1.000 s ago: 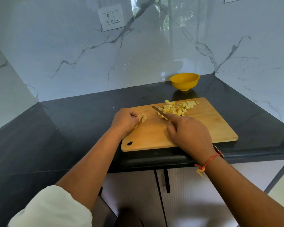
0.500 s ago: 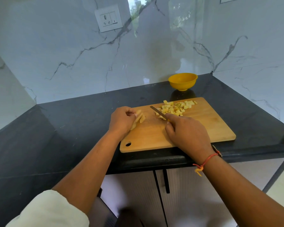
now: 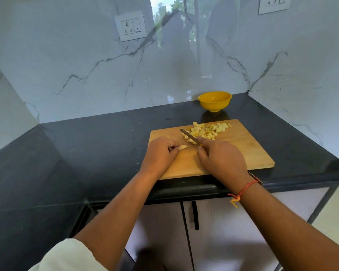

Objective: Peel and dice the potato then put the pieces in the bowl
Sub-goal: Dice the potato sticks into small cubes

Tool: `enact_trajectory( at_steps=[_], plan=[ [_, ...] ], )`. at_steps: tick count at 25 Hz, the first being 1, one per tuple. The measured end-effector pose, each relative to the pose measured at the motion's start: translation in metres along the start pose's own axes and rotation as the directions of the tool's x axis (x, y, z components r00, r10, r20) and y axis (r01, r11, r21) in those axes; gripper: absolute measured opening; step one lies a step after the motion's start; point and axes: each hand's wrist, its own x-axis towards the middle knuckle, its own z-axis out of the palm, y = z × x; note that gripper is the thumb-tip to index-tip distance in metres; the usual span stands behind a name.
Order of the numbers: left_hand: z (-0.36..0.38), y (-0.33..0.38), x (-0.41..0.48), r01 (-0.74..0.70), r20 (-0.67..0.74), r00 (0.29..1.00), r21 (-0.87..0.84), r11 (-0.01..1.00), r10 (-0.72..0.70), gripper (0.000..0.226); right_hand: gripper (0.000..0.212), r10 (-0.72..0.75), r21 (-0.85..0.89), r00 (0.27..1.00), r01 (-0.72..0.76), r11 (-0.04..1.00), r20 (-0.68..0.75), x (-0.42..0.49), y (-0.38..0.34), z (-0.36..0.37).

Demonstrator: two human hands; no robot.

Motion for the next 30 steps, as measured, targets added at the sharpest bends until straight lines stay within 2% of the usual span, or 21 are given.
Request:
enact_trajectory(
  at_steps=[4, 16, 20, 25, 30],
  plan=[
    [0.003, -0.003, 0.001, -0.009, -0.028, 1.0, -0.023, 1.0, 0.008, 0.013, 0.043, 0.058, 0.012, 0.997, -0.059, 0.998, 0.059, -0.015, -0.01, -0.007],
    [0.006, -0.009, 0.004, 0.022, -0.007, 1.0, -0.086, 0.996, -0.023, 0.011, 0.042, 0.008, -0.16, 0.995, 0.009, 0.987, 0.102, -0.028, -0.032, -0.009],
    [0.004, -0.008, 0.005, 0.028, 0.004, 1.0, -0.092, 0.995, -0.028, 0.012, 0.033, 0.044, -0.268, 0.974, 0.017, 0.963, 0.223, -0.014, -0.041, -0.008],
    [0.005, -0.006, 0.004, 0.048, -0.005, 0.999, -0.097, 0.994, -0.049, 0.012, 0.031, 0.052, -0.32, 0.957, 0.045, 0.946, 0.287, -0.008, -0.045, -0.012],
    [0.006, -0.006, 0.005, 0.061, -0.013, 0.998, -0.093, 0.994, -0.063, 0.013, 0.018, 0.013, -0.306, 0.975, 0.057, 0.95, 0.222, -0.026, -0.027, -0.02]
  ],
)
